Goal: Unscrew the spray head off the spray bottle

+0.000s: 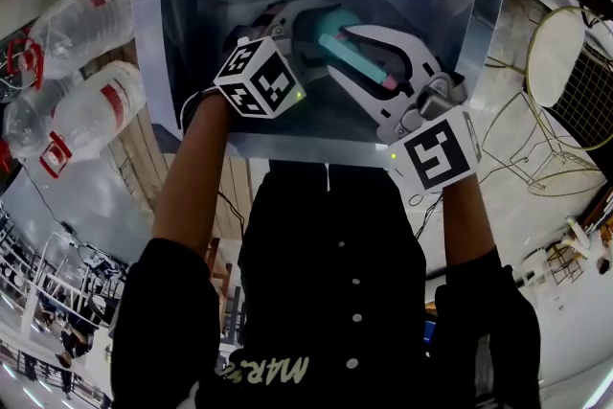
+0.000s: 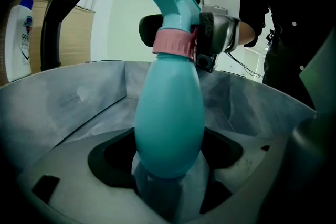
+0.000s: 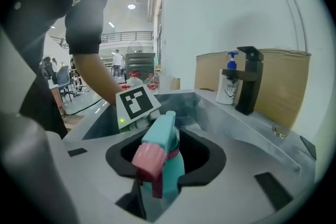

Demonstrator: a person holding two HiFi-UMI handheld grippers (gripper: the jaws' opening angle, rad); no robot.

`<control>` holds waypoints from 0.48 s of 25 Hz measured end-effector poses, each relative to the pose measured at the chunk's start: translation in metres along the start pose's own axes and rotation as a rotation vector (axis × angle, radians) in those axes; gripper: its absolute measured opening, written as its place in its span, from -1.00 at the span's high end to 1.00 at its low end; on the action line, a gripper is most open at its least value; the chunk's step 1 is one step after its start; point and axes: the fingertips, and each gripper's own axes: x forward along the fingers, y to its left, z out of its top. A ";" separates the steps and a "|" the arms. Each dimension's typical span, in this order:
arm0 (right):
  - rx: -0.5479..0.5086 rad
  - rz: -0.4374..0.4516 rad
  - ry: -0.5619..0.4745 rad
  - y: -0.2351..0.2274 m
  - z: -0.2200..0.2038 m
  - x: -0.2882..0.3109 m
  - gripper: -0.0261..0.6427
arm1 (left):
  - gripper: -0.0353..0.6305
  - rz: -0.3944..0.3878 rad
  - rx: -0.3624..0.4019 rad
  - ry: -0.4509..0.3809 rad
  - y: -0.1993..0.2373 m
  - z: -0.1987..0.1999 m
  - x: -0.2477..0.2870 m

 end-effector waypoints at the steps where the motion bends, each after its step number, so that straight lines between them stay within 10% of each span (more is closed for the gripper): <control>1: 0.002 0.004 0.013 0.000 -0.001 0.000 0.39 | -0.28 0.001 0.000 0.000 0.000 0.000 0.000; 12: 0.110 -0.112 0.038 0.006 -0.016 -0.006 0.04 | -0.28 0.003 0.000 -0.002 -0.001 0.000 0.000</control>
